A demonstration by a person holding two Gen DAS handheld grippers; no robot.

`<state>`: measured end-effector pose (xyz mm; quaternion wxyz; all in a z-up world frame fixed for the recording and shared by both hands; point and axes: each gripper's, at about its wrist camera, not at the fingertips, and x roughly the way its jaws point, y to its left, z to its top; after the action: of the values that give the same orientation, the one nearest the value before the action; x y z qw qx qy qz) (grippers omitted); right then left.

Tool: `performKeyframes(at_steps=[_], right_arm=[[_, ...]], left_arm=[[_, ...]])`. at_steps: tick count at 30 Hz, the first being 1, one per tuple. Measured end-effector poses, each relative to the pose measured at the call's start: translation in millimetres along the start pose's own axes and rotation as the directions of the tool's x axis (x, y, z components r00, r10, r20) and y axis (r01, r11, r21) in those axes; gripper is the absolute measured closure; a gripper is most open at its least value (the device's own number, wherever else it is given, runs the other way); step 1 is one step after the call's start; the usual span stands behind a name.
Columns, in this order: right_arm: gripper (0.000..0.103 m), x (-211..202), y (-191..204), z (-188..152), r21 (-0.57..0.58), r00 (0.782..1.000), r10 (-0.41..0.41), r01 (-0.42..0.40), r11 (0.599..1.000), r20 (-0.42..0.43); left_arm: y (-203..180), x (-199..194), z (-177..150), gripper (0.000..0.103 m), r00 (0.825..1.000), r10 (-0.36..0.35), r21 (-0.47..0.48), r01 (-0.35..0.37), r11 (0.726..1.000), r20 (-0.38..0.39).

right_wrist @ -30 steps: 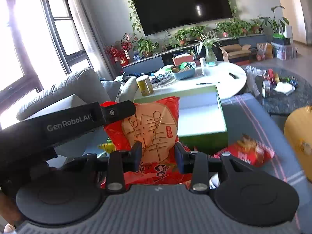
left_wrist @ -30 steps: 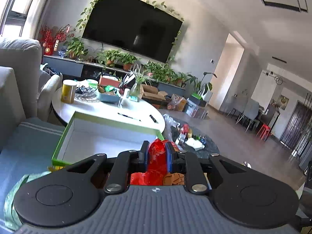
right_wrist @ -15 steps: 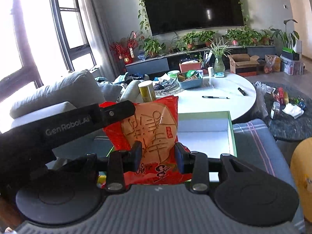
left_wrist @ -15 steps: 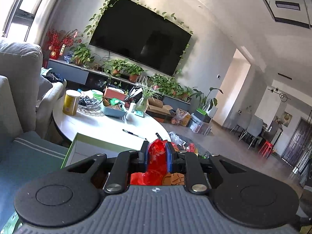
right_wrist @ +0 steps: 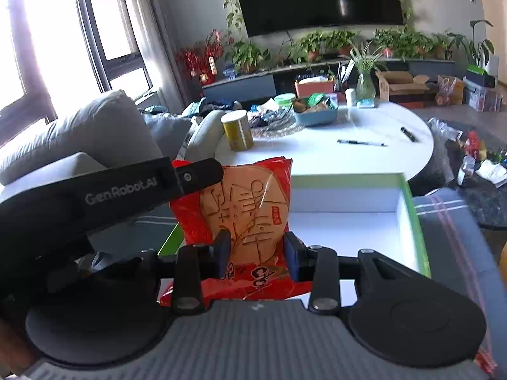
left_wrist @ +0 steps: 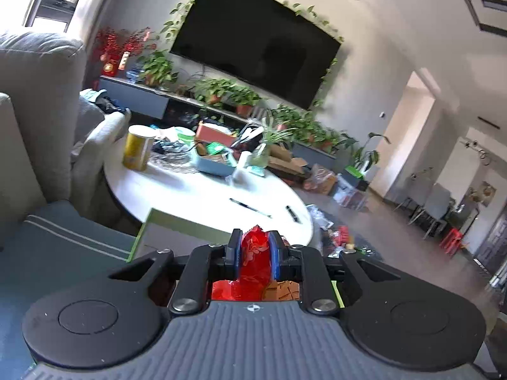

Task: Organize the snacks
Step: 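Lift the red cracker bag with the right gripper over the green box, then lower the cracker bag into the box and open the right gripper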

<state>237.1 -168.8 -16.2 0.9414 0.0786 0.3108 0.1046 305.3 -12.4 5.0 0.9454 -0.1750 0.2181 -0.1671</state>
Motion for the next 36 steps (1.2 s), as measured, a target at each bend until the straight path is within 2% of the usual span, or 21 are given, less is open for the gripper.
performKeyframes(at_steps=[7,10,11,13,14,18,20,23,28,36], right_arm=[[0.008,15,1,-9,0.021,0.999,-0.005,0.005,1.0,-0.036],[0.007,14,4,-10,-0.013,0.997,-0.066,0.066,0.998,-0.045],[0.002,13,6,-9,-0.035,0.995,-0.094,0.093,0.995,-0.04],[0.0,5,6,-5,-0.047,0.994,-0.108,0.108,0.993,-0.006],[0.0,-2,5,-4,-0.04,0.994,-0.107,0.107,0.993,0.021],[0.0,-17,5,0,-0.065,0.988,-0.133,0.138,0.988,0.072],[0.0,-17,3,1,-0.061,0.985,-0.154,0.159,0.985,0.076],[0.0,-15,-4,4,-0.038,0.985,-0.164,0.166,0.985,0.056],[0.0,-13,-11,9,-0.003,0.987,-0.153,0.153,0.988,0.038],[0.0,-17,-8,9,-0.029,0.986,-0.157,0.158,0.987,0.051]], left_arm=[[15,17,-4,0.087,0.997,0.044,-0.033,-0.046,0.998,-0.056],[17,22,-4,0.084,0.994,0.074,-0.041,-0.077,0.996,-0.078],[15,23,-4,0.078,0.99,0.122,-0.032,-0.125,0.992,-0.074],[12,22,-5,0.064,0.969,0.246,-0.008,-0.246,0.969,-0.034],[12,20,-5,0.061,0.969,0.248,-0.001,-0.248,0.969,-0.013],[16,14,1,0.054,0.983,0.176,-0.029,-0.177,0.984,-0.045],[14,10,3,0.048,0.983,0.178,-0.028,-0.179,0.983,-0.033],[10,5,3,0.044,0.984,0.179,-0.007,-0.179,0.984,-0.011],[5,9,3,0.043,0.987,0.157,-0.004,-0.157,0.988,-0.019],[6,13,2,0.041,0.991,0.125,-0.016,-0.126,0.992,-0.055]])
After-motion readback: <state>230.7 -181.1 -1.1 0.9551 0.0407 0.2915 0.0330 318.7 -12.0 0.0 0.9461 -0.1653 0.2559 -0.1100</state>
